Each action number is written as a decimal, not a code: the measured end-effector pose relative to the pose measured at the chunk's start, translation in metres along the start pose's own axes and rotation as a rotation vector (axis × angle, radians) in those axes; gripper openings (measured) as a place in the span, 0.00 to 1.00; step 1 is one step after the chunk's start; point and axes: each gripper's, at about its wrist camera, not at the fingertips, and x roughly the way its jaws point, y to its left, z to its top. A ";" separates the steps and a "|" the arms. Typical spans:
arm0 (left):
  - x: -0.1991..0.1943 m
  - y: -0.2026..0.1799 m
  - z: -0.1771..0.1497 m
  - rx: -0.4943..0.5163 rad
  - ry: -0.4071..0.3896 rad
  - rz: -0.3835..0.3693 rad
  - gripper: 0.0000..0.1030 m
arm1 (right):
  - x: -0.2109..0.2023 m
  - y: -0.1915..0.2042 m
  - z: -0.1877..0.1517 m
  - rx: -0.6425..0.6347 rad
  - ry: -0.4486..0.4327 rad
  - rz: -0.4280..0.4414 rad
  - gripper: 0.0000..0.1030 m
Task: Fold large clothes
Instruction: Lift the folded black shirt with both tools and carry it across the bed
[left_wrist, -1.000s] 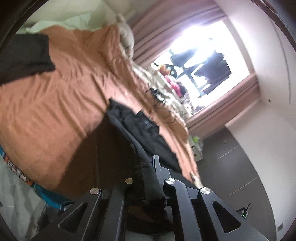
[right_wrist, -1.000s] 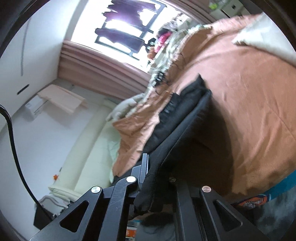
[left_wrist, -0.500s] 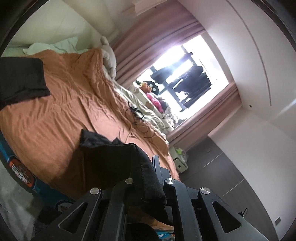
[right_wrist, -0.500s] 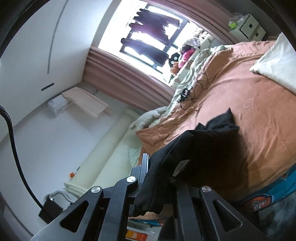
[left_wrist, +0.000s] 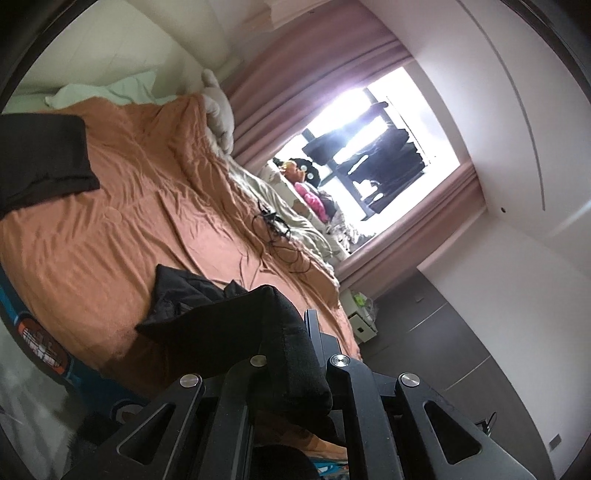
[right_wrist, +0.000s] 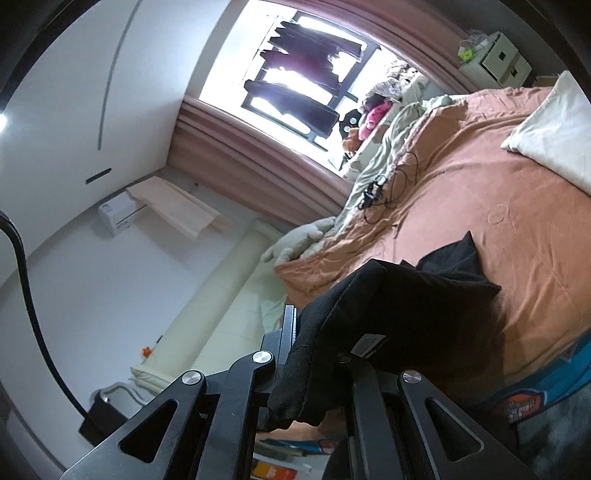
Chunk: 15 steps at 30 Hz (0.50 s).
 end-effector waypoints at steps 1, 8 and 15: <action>0.007 0.002 0.003 -0.002 0.002 0.004 0.05 | 0.003 -0.003 0.002 0.003 0.003 -0.003 0.05; 0.061 -0.001 0.040 0.011 0.003 0.021 0.05 | 0.039 -0.011 0.032 -0.011 0.005 -0.015 0.05; 0.138 -0.002 0.086 0.042 0.033 0.072 0.05 | 0.107 -0.020 0.082 -0.001 0.000 -0.034 0.05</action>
